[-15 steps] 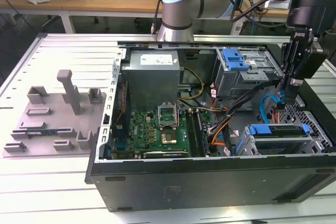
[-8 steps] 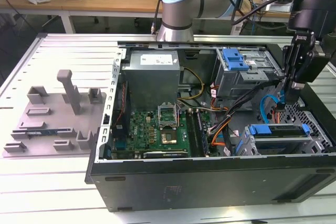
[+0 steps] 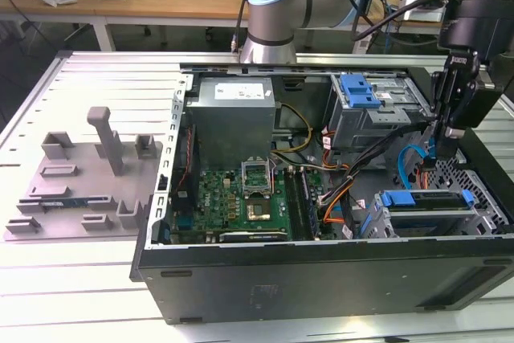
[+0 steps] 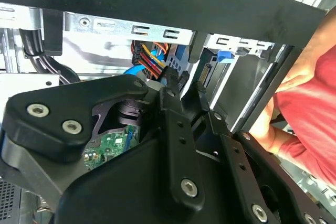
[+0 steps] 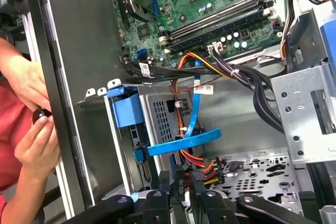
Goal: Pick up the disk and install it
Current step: 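Insert the first disk wire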
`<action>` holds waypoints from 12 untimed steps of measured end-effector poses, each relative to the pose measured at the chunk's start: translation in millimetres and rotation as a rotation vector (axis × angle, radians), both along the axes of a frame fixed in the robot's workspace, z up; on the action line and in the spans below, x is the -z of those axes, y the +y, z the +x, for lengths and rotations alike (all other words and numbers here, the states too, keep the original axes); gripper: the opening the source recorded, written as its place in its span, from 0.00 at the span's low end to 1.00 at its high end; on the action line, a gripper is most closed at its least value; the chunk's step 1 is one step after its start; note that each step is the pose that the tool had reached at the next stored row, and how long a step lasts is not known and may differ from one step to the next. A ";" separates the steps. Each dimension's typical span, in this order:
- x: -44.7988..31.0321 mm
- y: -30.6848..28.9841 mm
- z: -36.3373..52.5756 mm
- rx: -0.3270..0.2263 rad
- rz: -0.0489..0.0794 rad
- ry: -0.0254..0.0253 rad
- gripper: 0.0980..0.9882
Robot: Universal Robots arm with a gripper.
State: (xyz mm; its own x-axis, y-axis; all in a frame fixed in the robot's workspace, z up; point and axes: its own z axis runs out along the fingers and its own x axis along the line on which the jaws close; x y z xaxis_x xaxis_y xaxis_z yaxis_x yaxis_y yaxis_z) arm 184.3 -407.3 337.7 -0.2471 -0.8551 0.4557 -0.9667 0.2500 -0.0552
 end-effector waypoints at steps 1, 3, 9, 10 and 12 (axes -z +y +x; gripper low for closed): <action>0.0 0.0 -0.3 0.000 0.000 -0.0002 0.21; 0.1 0.1 -0.9 0.000 -0.001 -0.0002 0.21; 0.4 0.5 -2.7 -0.001 -0.003 -0.0003 0.21; 0.5 0.5 -2.7 -0.001 -0.003 -0.0003 0.21; 0.6 0.5 -2.7 -0.001 -0.003 -0.0003 0.21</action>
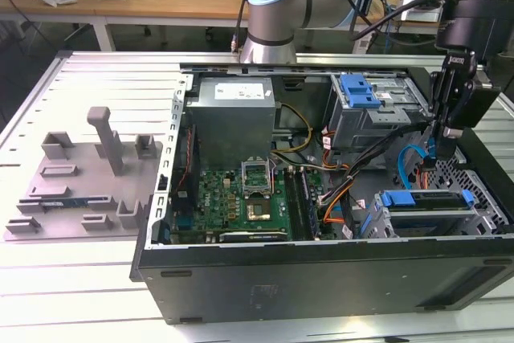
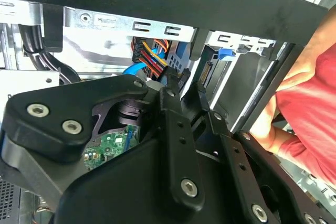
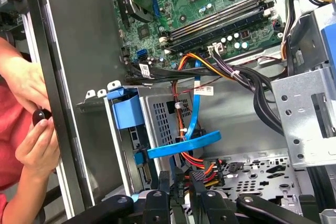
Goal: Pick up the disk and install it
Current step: 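Insert the first disk wire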
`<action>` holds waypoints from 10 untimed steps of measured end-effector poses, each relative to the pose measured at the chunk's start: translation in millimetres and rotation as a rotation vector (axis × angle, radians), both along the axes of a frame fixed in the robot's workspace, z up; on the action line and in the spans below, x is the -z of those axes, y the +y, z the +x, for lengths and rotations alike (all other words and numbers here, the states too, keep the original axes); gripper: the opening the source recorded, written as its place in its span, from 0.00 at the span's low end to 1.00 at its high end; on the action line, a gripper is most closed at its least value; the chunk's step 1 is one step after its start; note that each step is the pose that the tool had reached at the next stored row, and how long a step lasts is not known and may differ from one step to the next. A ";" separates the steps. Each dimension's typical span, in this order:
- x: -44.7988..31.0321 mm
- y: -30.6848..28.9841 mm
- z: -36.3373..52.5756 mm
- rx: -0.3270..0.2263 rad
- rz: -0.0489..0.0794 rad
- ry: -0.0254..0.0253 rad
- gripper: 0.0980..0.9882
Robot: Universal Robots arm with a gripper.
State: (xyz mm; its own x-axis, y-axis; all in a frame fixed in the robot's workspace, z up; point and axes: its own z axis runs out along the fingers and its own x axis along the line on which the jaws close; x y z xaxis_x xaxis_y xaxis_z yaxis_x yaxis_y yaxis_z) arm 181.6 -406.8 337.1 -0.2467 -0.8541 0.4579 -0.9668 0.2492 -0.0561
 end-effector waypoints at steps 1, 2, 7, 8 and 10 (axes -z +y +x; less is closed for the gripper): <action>0.0 0.0 0.0 0.000 0.000 0.0000 0.21; 0.0 0.0 0.0 0.000 0.000 0.0000 0.22; 0.1 0.0 0.0 0.000 0.000 0.0000 0.44; 0.1 0.0 0.0 0.000 0.000 0.0000 0.44; 0.1 0.0 0.0 0.000 0.000 0.0000 0.42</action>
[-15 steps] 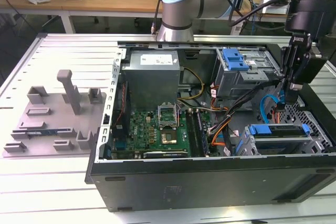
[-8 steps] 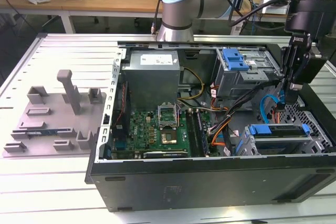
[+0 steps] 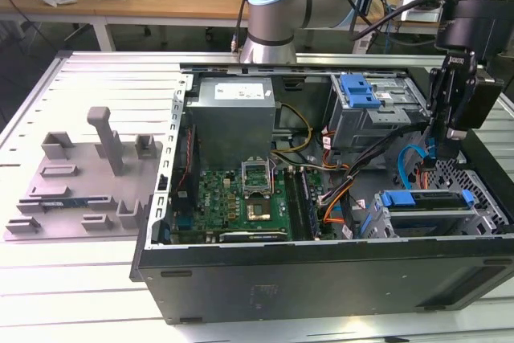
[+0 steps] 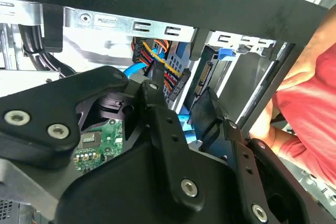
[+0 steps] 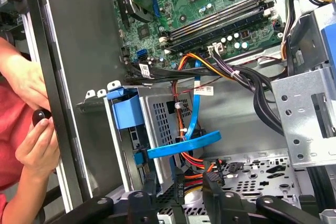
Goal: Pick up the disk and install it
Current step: 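Insert the first disk wire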
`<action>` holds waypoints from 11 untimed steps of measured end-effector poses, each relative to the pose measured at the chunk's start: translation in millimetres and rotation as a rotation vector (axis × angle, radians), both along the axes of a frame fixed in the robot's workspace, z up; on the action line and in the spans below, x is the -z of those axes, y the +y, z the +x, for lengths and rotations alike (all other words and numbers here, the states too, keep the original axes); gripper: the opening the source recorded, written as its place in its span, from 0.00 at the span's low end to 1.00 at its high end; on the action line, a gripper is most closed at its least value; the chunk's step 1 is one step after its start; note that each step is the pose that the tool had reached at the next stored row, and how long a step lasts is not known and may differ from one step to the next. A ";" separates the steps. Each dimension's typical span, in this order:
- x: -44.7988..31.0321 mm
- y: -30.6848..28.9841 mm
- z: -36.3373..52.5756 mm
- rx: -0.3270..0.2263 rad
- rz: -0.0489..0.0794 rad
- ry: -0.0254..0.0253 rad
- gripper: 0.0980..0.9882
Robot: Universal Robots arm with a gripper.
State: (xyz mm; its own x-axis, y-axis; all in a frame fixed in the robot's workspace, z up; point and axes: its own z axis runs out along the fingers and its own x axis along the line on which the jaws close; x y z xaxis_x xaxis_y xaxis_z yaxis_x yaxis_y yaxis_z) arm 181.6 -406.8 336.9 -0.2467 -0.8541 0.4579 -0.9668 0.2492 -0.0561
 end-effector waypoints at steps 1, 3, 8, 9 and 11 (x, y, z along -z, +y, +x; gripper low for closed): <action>0.0 0.0 0.0 0.000 0.000 0.0000 0.42; 0.1 0.0 0.0 0.000 0.000 0.0000 0.33; 0.2 0.0 0.0 0.000 0.000 0.0000 0.24; 0.3 0.0 0.0 0.000 0.000 0.0000 0.24; 0.3 0.0 0.0 0.000 -0.002 0.0000 0.17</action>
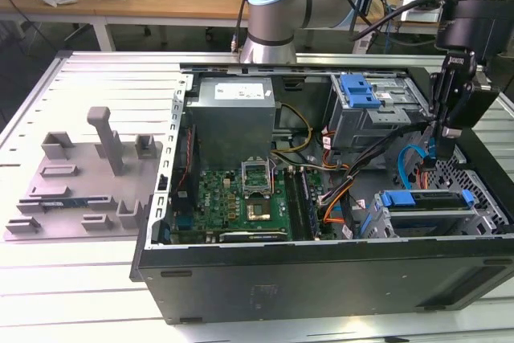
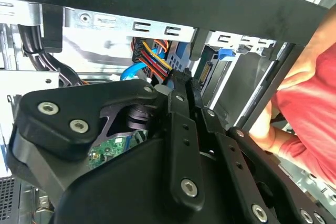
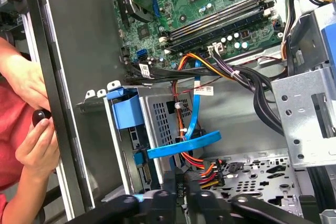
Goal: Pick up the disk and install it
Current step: 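Insert the first disk wire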
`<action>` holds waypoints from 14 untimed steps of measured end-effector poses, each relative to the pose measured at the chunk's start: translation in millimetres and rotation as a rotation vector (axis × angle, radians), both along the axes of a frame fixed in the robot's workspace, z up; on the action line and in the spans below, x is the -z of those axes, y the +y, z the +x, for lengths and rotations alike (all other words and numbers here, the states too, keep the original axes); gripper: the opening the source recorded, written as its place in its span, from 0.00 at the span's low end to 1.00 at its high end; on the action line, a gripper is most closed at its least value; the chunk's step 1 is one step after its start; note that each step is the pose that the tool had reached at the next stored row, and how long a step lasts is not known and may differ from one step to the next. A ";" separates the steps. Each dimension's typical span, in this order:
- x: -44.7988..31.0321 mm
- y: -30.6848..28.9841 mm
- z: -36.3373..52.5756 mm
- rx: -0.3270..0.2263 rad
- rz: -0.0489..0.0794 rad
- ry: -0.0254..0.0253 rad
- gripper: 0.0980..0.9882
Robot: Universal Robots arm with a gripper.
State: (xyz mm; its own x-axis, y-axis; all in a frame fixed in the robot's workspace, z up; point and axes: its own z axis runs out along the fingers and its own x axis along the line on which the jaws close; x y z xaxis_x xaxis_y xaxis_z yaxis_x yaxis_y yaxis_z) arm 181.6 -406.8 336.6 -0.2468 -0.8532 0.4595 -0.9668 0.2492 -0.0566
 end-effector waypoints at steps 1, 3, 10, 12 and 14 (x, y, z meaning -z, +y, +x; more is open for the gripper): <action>0.0 0.0 0.0 0.000 -0.001 0.0000 0.08; 0.0 0.0 0.0 0.000 -0.002 0.0000 0.08; 0.1 -0.1 -0.2 0.000 -0.002 0.0000 0.08; -2.8 -1.2 -0.2 0.000 -0.001 -0.0004 0.08; -6.0 -2.2 -0.5 0.000 0.000 -0.0018 0.08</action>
State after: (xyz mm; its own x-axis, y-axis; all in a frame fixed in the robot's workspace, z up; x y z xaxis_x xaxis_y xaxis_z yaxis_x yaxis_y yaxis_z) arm 181.1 -409.0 342.6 -0.2477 -0.8531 0.4593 -0.9667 0.2493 -0.0584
